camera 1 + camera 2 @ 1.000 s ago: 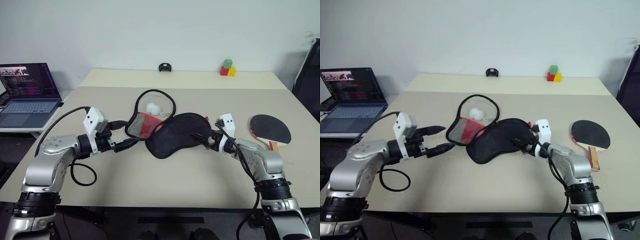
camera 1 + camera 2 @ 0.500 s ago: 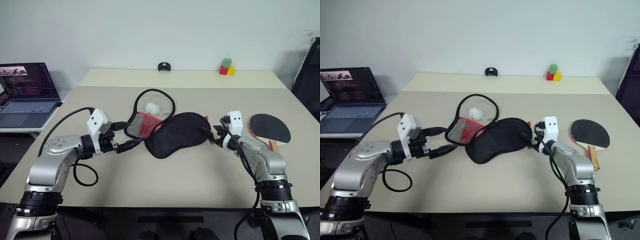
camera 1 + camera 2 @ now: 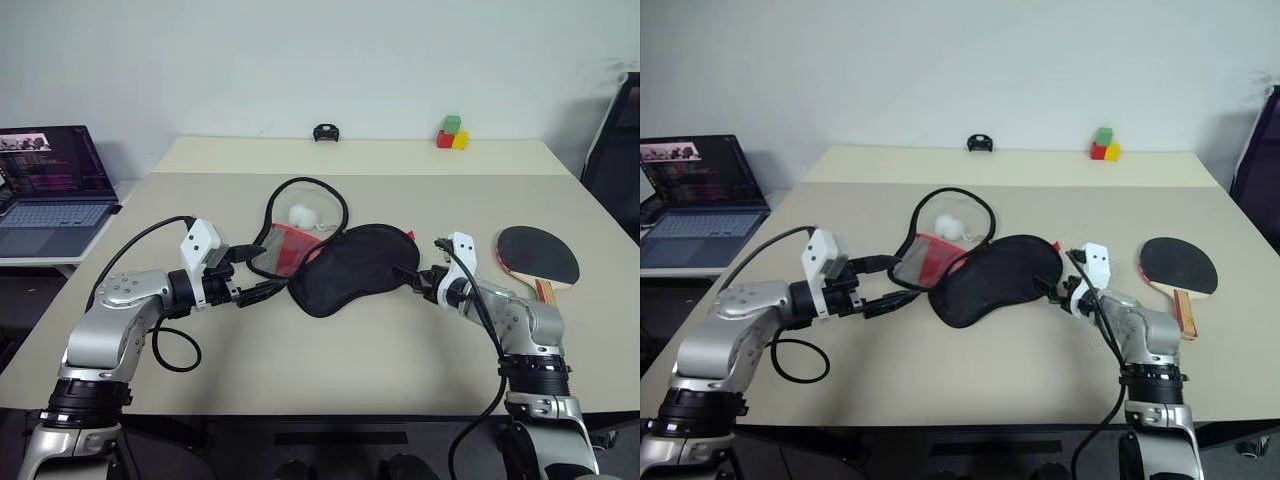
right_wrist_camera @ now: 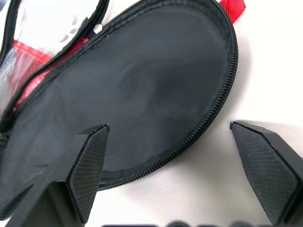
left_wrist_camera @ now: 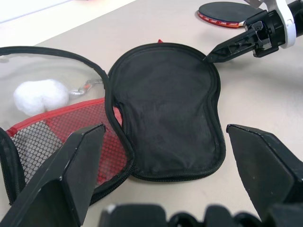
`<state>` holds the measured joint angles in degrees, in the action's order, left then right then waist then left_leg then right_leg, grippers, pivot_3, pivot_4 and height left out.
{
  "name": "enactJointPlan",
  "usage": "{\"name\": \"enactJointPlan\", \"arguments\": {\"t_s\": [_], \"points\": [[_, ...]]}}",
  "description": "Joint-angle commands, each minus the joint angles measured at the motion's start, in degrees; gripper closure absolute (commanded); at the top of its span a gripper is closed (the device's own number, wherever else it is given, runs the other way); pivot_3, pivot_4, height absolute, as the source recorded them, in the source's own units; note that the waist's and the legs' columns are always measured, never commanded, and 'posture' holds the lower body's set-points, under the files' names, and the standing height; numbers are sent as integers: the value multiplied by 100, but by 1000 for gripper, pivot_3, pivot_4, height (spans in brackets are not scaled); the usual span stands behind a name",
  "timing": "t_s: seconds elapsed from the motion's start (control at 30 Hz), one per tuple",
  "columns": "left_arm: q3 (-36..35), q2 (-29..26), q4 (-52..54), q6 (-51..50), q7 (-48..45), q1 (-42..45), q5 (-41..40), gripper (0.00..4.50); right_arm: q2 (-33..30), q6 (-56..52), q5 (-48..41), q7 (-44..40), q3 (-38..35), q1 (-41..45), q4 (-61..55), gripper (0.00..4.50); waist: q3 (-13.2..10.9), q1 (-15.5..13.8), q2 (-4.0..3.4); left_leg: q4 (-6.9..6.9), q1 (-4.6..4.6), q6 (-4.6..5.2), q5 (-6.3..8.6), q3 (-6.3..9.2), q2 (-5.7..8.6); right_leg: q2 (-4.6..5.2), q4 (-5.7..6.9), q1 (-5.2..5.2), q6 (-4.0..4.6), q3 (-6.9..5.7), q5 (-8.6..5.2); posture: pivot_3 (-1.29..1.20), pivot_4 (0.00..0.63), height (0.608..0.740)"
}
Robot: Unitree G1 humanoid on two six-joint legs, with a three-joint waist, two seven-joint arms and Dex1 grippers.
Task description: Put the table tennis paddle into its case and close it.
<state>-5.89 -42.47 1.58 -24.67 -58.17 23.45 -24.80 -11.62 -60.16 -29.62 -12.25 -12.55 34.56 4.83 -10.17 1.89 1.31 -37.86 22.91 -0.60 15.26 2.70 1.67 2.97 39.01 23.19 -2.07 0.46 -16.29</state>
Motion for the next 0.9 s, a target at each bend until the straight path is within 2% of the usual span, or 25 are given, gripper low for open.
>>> {"name": "enactJointPlan", "arguments": {"t_s": [0.03, 0.27, 0.53, 0.63, 0.9], "points": [[-88, 7, 57, 91, -15, 120, -57, 0, 303, -424, -381, 35, -151, 157, -147, 26, 0, 7, 0, 0, 0, 0, 0, 0, -1, -1, 0, 0, 0, 0, 0, 0, 150, 740], [-102, 34, 75, 109, 18, 76, -52, 0, 833, -775, -605, 270, -315, 289, -283, 26, 0, 10, 0, 0, -1, 0, 0, 0, -3, -3, 1, 1, 1, 1, 0, 0, 150, 740], [-105, 55, 84, 126, 27, 43, -32, 0, 1178, -693, -584, 499, -271, 273, -300, 26, 0, 7, -1, 0, 0, 0, 0, 0, -2, -3, 1, 2, 0, 1, 0, 0, 150, 740], [-103, 64, 85, 145, 30, 19, -24, 0, 1400, -695, -611, 615, -247, 193, -364, 599, 0, 12, -1, 0, -1, 0, 0, 0, -2, -4, 3, 4, 1, 2, 0, 0, 150, 740], [-72, 121, 134, 157, 47, -36, -7, 0, 1912, -611, -584, 843, -201, 166, -277, 3478, 0, 2, -1, 0, 0, 0, 0, 0, -2, -4, 2, 5, 1, 2, 0, 0, 150, 740]]}}
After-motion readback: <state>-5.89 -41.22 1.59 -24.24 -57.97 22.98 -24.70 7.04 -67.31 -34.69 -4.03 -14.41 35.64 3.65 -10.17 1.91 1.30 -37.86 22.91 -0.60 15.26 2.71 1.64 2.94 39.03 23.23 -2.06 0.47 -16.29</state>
